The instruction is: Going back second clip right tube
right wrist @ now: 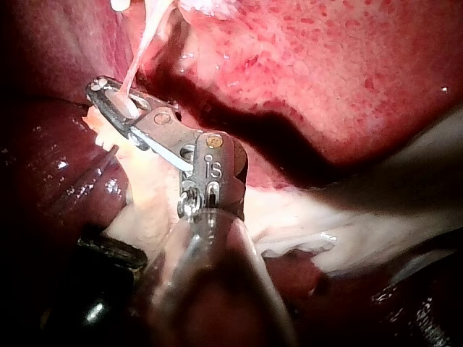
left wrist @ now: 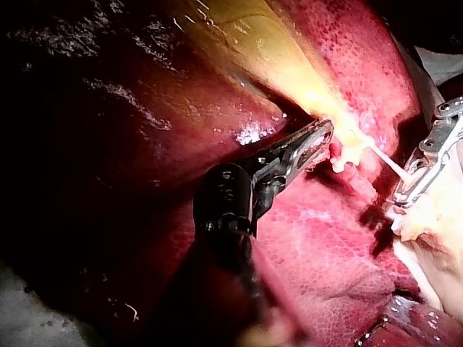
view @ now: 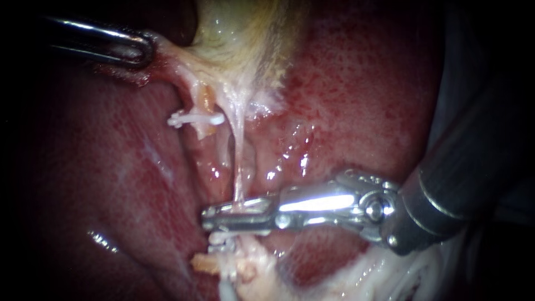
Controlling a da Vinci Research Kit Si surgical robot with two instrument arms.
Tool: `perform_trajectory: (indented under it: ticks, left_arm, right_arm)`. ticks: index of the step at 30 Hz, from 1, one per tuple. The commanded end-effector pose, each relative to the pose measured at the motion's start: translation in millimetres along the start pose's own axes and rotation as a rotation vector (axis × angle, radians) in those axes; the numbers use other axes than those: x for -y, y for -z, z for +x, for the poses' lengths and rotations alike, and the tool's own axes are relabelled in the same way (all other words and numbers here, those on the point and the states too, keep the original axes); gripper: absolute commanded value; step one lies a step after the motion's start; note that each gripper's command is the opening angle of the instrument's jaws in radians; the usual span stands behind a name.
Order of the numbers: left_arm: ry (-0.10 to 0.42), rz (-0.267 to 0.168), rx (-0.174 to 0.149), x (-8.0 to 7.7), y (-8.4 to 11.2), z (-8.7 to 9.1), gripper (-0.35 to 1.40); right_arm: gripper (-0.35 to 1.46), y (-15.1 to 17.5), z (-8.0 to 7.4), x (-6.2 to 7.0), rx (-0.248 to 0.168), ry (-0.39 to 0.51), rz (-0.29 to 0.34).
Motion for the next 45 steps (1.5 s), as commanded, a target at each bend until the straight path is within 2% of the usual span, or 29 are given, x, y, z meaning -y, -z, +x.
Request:
perform_trajectory:
  ticks: [1, 3, 4, 5, 7, 8, 11, 14, 19, 25, 30, 35, 39, 45]
  left_arm:
    - [0.000, 0.000, 0.000, 0.0, 0.0, 0.0, -0.35]
    - [-0.001, 0.000, 0.000, 0.0, 0.0, 0.0, -0.35]
    - [-0.001, 0.000, 0.000, 0.0, 0.0, 0.0, -0.35]
    - [-0.001, 0.000, 0.000, 0.0, 0.0, 0.0, -0.35]
    - [-0.001, 0.000, 0.000, 0.0, 0.0, -0.1, -0.35]
    - [-0.001, 0.000, 0.000, 0.0, 0.0, -0.1, -0.35]
    - [-0.001, 0.000, 0.000, 0.0, 0.1, -0.1, -0.35]
    - [-0.001, -0.001, 0.000, 0.1, 0.1, -0.1, -0.35]
    - [-0.001, -0.001, 0.001, 0.1, 0.2, -0.2, -0.35]
    - [-0.002, -0.002, 0.001, 0.1, 0.3, -0.2, -0.35]
    - [-0.002, -0.002, 0.001, 0.1, 0.3, -0.2, -0.35]
    - [-0.002, -0.001, 0.001, 0.2, 0.2, -0.3, -0.35]
    - [-0.005, 0.002, 0.000, 0.5, -0.4, -0.9, -0.35]
    - [-0.014, 0.003, 0.001, 1.6, -2.7, -2.3, -0.35]
  right_arm:
    - [-0.01, -0.1, -0.1, -0.1, 0.000, 0.016, 0.006]
    - [0.28, -0.5, 0.0, -0.3, -0.007, 0.040, -0.012]
    - [0.45, -0.8, 0.0, -0.5, -0.003, 0.064, -0.047]
    - [0.48, -1.0, 0.0, -0.7, 0.006, 0.088, -0.074]
    - [0.49, -1.1, -0.1, -1.2, 0.043, 0.173, -0.140]
    - [0.49, -1.0, -0.2, -1.4, 0.055, 0.185, -0.154]
    - [0.49, 0.0, -0.4, -2.0, 0.054, 0.250, -0.194]
    - [0.49, 1.1, -0.5, -2.3, 0.082, 0.313, -0.237]
    - [0.49, 3.0, -0.7, -2.3, 0.089, 0.390, -0.262]
    - [0.50, 5.6, -0.2, -1.4, 0.098, 0.462, -0.253]
    - [0.50, 9.5, 0.3, 0.5, 0.100, 0.582, -0.274]
    - [0.50, 13.4, 1.2, 2.1, 0.126, 0.681, -0.314]
    - [0.50, 15.8, 2.1, 2.6, 0.158, 0.719, -0.336]
    - [0.50, 16.6, 2.2, 2.6, 0.189, 0.745, -0.318]
